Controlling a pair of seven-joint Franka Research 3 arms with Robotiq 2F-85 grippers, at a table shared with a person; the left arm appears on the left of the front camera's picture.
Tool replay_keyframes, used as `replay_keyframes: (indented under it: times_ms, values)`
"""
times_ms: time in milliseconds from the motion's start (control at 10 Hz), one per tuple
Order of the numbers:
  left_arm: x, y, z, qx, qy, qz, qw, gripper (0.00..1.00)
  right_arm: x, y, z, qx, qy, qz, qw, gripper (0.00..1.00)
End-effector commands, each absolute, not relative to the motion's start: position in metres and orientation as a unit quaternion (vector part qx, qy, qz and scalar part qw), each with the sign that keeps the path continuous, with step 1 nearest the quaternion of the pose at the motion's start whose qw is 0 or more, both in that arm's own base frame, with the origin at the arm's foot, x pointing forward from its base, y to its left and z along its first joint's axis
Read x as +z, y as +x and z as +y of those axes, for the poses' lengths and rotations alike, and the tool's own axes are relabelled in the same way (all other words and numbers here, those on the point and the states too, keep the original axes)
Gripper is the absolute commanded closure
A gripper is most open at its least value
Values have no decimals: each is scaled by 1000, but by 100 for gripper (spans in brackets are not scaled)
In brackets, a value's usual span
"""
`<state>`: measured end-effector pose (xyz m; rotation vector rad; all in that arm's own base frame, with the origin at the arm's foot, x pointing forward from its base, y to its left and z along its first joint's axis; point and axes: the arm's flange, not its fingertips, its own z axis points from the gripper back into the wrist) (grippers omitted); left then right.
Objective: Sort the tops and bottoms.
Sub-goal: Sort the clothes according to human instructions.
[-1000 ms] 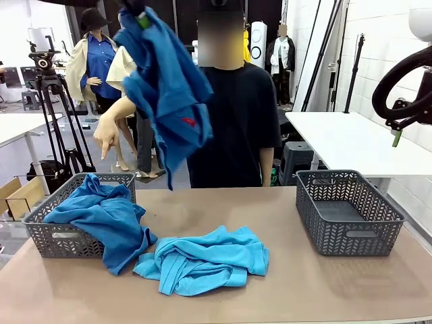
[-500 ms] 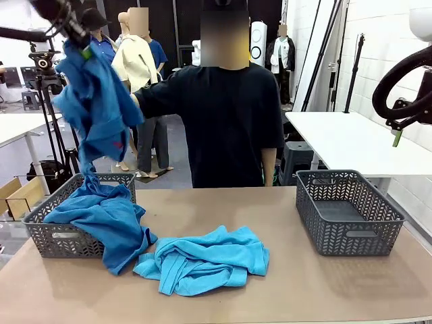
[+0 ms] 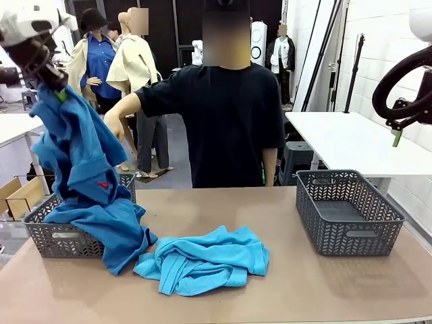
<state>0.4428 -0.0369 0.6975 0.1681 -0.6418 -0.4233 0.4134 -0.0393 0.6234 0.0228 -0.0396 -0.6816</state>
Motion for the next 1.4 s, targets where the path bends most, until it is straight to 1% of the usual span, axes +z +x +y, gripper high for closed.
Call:
replay_keyframes:
  times_ms: [0, 100, 200, 500, 700, 800, 900, 1000, 1300]
  values:
    - [647, 438, -38, -184, 55, -332, 924, 100, 625, 413, -39, -331, 12, -17, 943, 0]
    - [622, 435, -46, -193, 40, -345, 918, 100, 625, 413, -39, -331, 12, -17, 943, 0]
    - [596, 435, -51, -192, 40, -334, 922, 100, 625, 413, -39, -331, 12, -17, 943, 0]
    - [548, 431, -48, -187, 80, -303, 931, 100, 625, 413, -39, -331, 12, -17, 943, 0]
    - [538, 429, -33, -187, 98, -297, 931, 100, 625, 413, -39, -331, 12, -17, 943, 0]
    - [526, 424, -30, -180, 90, -284, 938, 100, 625, 413, -39, -331, 12, -17, 943, 0]
    - [516, 420, -29, -149, 62, -268, 950, 100, 625, 413, -39, -331, 12, -17, 943, 0]
    - [533, 432, -33, -195, 79, -287, 935, 100, 625, 413, -39, -331, 12, -17, 943, 0]
    - [527, 430, -31, -185, 74, -280, 939, 100, 625, 413, -39, -331, 12, -17, 943, 0]
